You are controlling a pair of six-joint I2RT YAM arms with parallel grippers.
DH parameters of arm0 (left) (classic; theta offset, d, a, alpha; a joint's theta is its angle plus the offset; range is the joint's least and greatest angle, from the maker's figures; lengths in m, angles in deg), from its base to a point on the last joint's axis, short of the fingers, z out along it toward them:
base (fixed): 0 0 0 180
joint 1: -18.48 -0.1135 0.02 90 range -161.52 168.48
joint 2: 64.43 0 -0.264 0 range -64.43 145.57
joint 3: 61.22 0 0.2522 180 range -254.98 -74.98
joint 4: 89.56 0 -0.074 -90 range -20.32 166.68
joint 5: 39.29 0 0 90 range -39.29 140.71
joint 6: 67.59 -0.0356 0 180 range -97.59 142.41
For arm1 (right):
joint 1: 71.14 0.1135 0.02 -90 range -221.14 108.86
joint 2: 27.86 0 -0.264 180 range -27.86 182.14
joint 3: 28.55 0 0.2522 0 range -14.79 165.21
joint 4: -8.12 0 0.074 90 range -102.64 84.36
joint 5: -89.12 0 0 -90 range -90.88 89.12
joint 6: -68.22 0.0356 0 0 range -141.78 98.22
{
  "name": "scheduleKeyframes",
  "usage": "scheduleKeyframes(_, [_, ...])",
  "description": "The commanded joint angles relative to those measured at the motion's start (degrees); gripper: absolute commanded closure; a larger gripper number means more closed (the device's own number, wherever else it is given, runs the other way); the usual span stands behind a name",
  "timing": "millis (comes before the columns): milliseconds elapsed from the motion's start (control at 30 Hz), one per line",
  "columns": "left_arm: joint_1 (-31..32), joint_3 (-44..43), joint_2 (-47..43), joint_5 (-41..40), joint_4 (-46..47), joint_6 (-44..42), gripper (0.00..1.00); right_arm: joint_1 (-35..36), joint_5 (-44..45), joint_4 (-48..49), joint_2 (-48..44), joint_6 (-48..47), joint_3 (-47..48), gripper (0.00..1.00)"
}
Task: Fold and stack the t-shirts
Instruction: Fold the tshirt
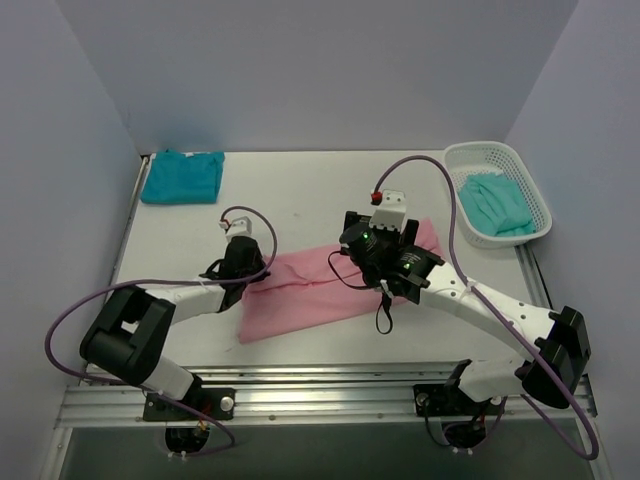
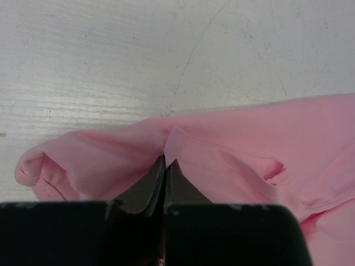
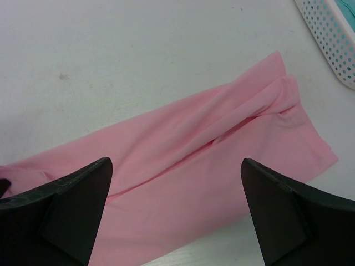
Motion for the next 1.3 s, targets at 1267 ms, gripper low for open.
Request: scheduleKeyframes(1267, [3.6, 7.5, -15.9, -2.6, -1.8, -0.8, 0.77, 1.2, 1.0, -1.1, -0.6, 1.4, -0.8, 0.04])
